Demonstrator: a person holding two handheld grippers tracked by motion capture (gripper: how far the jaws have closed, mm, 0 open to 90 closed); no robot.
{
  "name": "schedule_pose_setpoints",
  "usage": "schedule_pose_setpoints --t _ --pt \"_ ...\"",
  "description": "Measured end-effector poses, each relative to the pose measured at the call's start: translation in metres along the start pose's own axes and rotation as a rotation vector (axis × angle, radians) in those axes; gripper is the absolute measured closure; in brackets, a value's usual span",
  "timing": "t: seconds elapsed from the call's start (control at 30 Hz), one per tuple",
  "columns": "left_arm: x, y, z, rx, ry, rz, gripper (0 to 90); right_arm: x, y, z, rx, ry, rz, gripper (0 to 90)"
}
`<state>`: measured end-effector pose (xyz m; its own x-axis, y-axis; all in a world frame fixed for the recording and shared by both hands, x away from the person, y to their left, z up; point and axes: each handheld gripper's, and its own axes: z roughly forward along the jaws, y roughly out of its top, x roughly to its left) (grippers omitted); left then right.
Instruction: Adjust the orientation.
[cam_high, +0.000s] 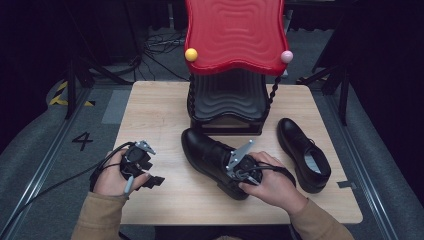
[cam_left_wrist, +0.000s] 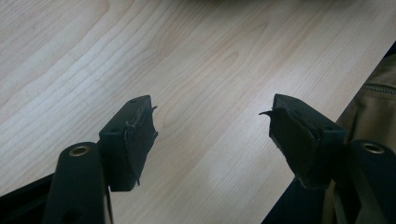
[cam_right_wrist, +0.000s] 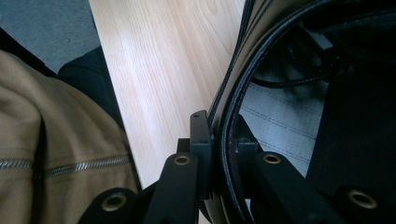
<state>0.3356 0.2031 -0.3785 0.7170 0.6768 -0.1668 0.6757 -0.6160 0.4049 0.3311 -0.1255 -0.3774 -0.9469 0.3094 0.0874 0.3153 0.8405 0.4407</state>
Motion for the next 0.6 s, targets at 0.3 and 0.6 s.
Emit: schedule_pose_setpoints --t 0.3,0.6 --pt "0.000 0.015 0.007 0.006 -0.015 0.024 31.2 -0.001 -0.028 -0.013 0.013 -0.067 0.147 81.6" --pt "0.000 0.025 0.010 0.004 -0.024 0.043 31.1 0.004 -0.036 0.002 0.055 -0.154 0.241 80.5"
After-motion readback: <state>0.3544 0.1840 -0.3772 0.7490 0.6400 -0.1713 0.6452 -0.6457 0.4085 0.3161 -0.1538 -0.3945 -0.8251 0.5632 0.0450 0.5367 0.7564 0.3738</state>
